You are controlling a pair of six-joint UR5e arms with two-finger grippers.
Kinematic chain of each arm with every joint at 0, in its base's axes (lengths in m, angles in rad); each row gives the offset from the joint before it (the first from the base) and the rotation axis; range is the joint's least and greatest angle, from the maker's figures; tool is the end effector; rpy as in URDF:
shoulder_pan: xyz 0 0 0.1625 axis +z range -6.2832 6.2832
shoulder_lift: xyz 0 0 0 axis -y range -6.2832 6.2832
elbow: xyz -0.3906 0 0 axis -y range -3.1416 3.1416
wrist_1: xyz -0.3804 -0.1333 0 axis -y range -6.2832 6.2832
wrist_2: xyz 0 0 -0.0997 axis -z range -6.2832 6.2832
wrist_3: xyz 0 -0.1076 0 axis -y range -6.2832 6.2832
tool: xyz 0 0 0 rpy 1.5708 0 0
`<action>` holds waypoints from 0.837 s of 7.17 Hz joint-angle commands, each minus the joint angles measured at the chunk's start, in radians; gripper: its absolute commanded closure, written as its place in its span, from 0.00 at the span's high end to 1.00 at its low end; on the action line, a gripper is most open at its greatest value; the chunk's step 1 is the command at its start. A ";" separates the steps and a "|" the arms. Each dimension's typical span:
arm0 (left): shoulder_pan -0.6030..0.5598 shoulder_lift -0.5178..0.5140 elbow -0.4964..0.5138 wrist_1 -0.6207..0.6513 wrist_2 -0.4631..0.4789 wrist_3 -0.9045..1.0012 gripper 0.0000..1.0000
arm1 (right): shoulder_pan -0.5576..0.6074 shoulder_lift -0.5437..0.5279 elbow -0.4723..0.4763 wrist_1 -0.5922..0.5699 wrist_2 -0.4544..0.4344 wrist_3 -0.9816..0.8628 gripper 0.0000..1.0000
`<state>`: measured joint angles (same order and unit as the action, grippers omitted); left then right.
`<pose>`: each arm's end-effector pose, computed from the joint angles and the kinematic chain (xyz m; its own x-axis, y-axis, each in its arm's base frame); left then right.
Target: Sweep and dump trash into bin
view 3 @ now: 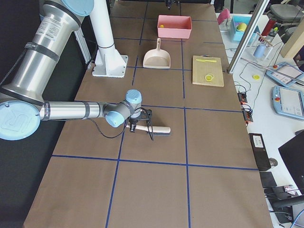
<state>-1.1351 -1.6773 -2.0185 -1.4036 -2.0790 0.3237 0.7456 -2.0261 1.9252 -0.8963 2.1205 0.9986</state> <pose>0.1346 -0.4809 0.4001 0.5531 0.7744 -0.3072 -0.5978 0.6257 0.5012 -0.1977 -0.2875 0.5746 0.7193 0.0357 0.6938 0.0229 0.9969 -0.0751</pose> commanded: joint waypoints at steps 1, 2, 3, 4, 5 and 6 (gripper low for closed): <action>-0.002 0.004 -0.002 0.000 -0.001 0.000 1.00 | 0.009 0.001 0.001 0.000 0.003 -0.002 1.00; -0.046 0.008 0.000 0.002 -0.001 0.000 1.00 | 0.068 0.000 0.008 0.000 0.047 -0.009 1.00; -0.117 0.043 0.003 0.003 -0.024 -0.005 1.00 | 0.165 -0.003 0.009 0.007 0.121 -0.017 1.00; -0.227 0.056 0.064 0.003 -0.095 -0.006 1.00 | 0.246 -0.011 0.006 0.002 0.180 -0.069 1.00; -0.332 0.056 0.192 0.006 -0.237 -0.005 1.00 | 0.314 -0.016 -0.003 -0.018 0.188 -0.150 1.00; -0.397 0.054 0.287 0.006 -0.289 -0.006 1.00 | 0.384 -0.016 -0.005 -0.073 0.188 -0.252 1.00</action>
<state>-1.4378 -1.6245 -1.8464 -1.3986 -2.2787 0.3185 1.0414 -2.0392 1.9249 -0.9205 2.2961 0.8566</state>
